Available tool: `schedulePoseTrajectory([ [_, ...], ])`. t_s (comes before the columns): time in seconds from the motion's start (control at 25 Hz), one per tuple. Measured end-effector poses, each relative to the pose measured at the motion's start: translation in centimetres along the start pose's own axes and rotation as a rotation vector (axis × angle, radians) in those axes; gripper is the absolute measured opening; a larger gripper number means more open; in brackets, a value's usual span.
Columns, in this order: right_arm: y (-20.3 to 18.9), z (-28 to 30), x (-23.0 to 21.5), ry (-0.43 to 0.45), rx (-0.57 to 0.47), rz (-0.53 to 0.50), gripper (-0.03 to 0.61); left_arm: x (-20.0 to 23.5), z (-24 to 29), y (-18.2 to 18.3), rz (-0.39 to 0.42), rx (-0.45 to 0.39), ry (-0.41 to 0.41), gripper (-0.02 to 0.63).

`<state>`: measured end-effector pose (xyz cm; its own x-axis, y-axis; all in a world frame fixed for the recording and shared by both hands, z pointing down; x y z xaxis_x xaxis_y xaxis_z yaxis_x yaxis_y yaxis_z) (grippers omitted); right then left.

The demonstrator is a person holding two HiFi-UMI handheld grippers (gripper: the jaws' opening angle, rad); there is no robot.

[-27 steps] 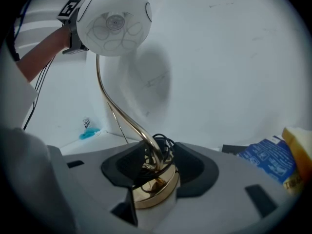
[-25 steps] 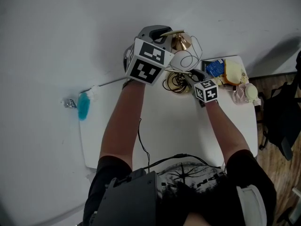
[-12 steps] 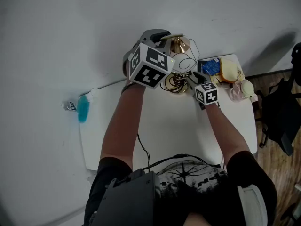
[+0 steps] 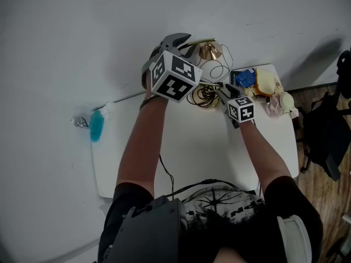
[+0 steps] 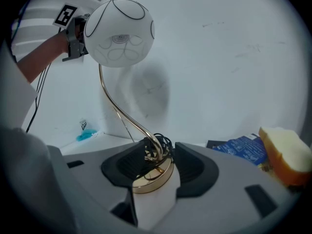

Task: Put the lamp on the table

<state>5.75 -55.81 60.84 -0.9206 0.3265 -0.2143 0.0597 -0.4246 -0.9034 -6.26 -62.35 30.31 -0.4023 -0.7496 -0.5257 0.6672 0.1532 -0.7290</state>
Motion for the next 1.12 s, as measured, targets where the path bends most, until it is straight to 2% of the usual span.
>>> schedulePoseTrajectory([
  [0.2,0.0,-0.6,0.4,-0.002,0.004,-0.007,0.181,0.0,-1.1,-0.5,0.003,0.013,0.015,0.146],
  [0.4,0.4,-1.7,0.8,0.002,0.016,-0.05,0.181,-0.4,-2.8,-1.2,0.026,0.035,0.059,0.146],
  [0.72,1.2,-4.9,1.5,0.032,-0.014,-0.09,0.181,-1.6,-6.2,-2.8,-0.1,-0.027,0.128,0.141],
  [0.88,2.1,-7.3,2.2,0.039,-0.054,-0.115,0.179,-3.6,-8.2,-4.1,-0.192,-0.054,0.131,0.067],
  [1.0,3.2,-9.7,2.9,0.061,-0.096,-0.14,0.178,-5.7,-9.7,-5.1,-0.265,-0.091,0.118,0.036],
  [1.12,4.6,-12.7,3.9,0.084,-0.138,-0.171,0.134,-8.0,-11.1,-5.9,-0.337,-0.116,0.102,0.018],
])
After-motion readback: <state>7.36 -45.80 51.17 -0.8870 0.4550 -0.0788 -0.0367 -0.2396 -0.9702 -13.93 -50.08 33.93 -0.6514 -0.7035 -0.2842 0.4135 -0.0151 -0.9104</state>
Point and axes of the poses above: the fingertips, and each gripper's own axes: z forward along the fingers, x to its left, y out of its top, the point moved 7 cm from there along -z, backward along the fingers, and after that the axes turned 4 degrees about -z, right-handed, at the moved point
